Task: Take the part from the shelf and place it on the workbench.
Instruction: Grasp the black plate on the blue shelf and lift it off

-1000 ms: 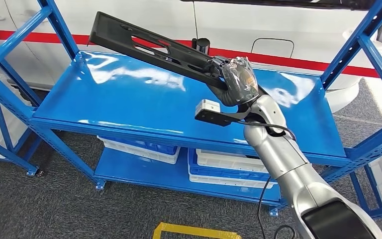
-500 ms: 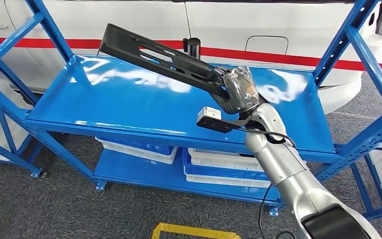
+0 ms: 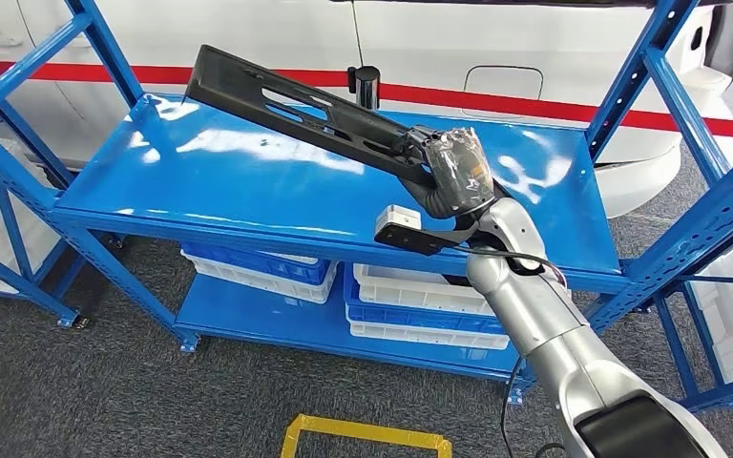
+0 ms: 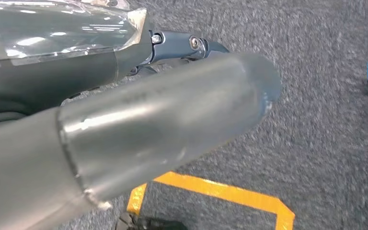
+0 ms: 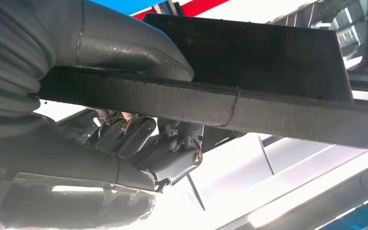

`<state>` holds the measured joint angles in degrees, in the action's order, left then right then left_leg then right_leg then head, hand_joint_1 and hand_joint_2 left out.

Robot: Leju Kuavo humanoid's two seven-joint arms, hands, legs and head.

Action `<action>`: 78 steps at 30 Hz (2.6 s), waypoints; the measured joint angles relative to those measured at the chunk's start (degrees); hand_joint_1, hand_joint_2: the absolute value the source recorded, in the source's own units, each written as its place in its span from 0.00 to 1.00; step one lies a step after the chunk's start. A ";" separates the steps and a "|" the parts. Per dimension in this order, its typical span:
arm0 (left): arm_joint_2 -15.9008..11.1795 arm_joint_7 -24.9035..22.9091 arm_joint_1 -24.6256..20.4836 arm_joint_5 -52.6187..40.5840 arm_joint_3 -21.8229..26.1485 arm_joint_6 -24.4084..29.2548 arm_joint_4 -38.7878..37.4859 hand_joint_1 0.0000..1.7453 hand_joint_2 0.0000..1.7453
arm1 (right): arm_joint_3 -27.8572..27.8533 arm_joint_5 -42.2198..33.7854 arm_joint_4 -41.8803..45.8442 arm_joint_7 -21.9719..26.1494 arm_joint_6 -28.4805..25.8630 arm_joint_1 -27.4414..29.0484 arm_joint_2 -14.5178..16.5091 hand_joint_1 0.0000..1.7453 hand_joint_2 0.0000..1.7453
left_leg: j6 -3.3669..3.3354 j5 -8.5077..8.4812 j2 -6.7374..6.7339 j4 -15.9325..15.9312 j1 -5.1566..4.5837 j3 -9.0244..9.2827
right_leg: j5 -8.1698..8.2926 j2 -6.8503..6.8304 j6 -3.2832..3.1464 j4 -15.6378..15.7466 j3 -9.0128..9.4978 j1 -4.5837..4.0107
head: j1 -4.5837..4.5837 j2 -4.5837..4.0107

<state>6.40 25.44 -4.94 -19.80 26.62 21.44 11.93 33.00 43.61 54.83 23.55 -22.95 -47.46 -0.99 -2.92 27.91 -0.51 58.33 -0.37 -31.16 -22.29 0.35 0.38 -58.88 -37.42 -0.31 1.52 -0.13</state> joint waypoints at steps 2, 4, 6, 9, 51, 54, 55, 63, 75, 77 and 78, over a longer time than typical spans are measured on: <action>0.00 0.02 -0.06 0.00 0.00 0.02 0.00 0.00 0.00 | -0.15 0.03 -0.02 -0.01 0.00 -0.10 -0.03 0.99 1.00 | -0.26 -1.68 -0.18 -1.22 0.40 -0.47 | -2.20 -0.07 0.09 -2.25 -1.33 -0.07 | -0.26 0.00; 0.09 0.05 -0.09 0.00 0.01 0.00 -0.01 0.00 0.00 | -0.23 0.06 -0.09 -0.01 0.00 -0.10 -0.10 0.99 1.00 | -0.34 -2.97 -0.26 -1.57 0.65 -1.69 | -6.69 -0.13 -0.10 -8.54 -3.43 0.37 | -0.55 0.00; 0.22 0.09 -0.08 0.00 0.01 -0.02 -0.02 0.00 0.00 | -0.24 0.09 -0.23 -0.01 0.00 0.16 -0.15 0.99 1.00 | 0.04 -4.07 -0.30 -1.50 0.83 -3.23 | -8.99 -0.16 0.61 -14.13 -4.23 1.00 | -0.61 0.00; 0.37 0.14 -0.08 0.00 0.02 -0.04 -0.02 0.00 0.00 | -0.27 0.18 -0.39 -0.01 0.00 0.32 -0.16 0.99 1.00 | 1.05 -5.49 -0.34 -1.06 1.37 -5.45 | -6.72 -0.30 2.90 -9.59 0.86 2.07 | -0.61 0.00; 0.70 2.03 0.83 0.54 0.58 0.47 -0.26 0.00 0.00 | -2.50 1.84 -1.07 -0.93 0.60 -1.48 1.68 0.99 1.00 | 3.73 3.90 0.36 12.64 1.23 -11.49 | -3.92 -0.44 -1.02 0.98 4.33 1.57 | -0.25 0.00; 0.68 2.11 0.86 0.61 0.87 0.65 -0.26 0.00 0.00 | -2.64 2.03 -1.12 -0.91 0.78 -1.50 1.91 0.99 1.00 | 3.94 2.98 0.40 15.05 1.46 -9.34 | -2.30 -0.44 -0.66 0.91 2.28 1.50 | -0.24 0.00; 0.68 2.15 0.85 0.61 0.96 0.74 -0.26 0.00 0.00 | -2.69 2.07 -1.13 -0.90 0.81 -1.55 1.95 0.99 1.00 | 3.87 1.62 0.40 12.21 1.58 -6.79 | -1.84 -0.44 -0.41 0.89 1.75 1.50 | -0.24 0.00; 0.75 2.38 0.82 0.59 1.15 0.95 -0.35 0.00 0.00 | -3.34 1.65 -1.40 -0.34 0.67 -2.47 1.95 0.99 1.00 | 0.65 -0.79 0.42 -0.95 1.07 -0.15 | -1.43 -0.47 1.91 -0.62 -1.01 1.03 | -0.49 0.00; 0.85 2.38 0.86 0.60 1.35 0.96 -0.38 0.00 0.00 | -3.74 1.47 -1.96 -0.01 0.48 -2.62 1.76 0.99 1.00 | 1.13 -8.73 0.00 -0.74 0.25 -8.34 | -8.34 -0.30 1.21 2.74 10.46 0.26 | -0.62 0.00; 0.78 2.38 1.00 0.61 1.51 0.97 -0.39 0.00 0.00 | -3.74 1.42 -2.06 0.03 0.46 -2.43 1.75 0.99 1.00 | 1.68 -8.46 0.13 -0.29 0.49 -9.05 | -7.50 -0.36 0.40 2.45 9.36 0.82 | -0.54 0.00; 0.76 2.38 1.08 0.61 1.57 0.98 -0.40 0.00 0.00 | -3.73 1.43 -2.11 0.03 0.46 -2.33 1.79 0.99 1.00 | 2.01 -6.83 0.24 0.69 0.68 -9.65 | -6.92 -0.45 -0.17 2.35 8.88 1.02 | -0.43 0.00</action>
<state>7.16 27.82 -3.86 -19.19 28.19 22.41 11.53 29.27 45.05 52.72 23.58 -22.49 -49.78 0.79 -0.91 21.08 -0.27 59.02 0.31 -40.81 -29.21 -0.10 0.21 -56.53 -28.54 0.71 1.09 -0.13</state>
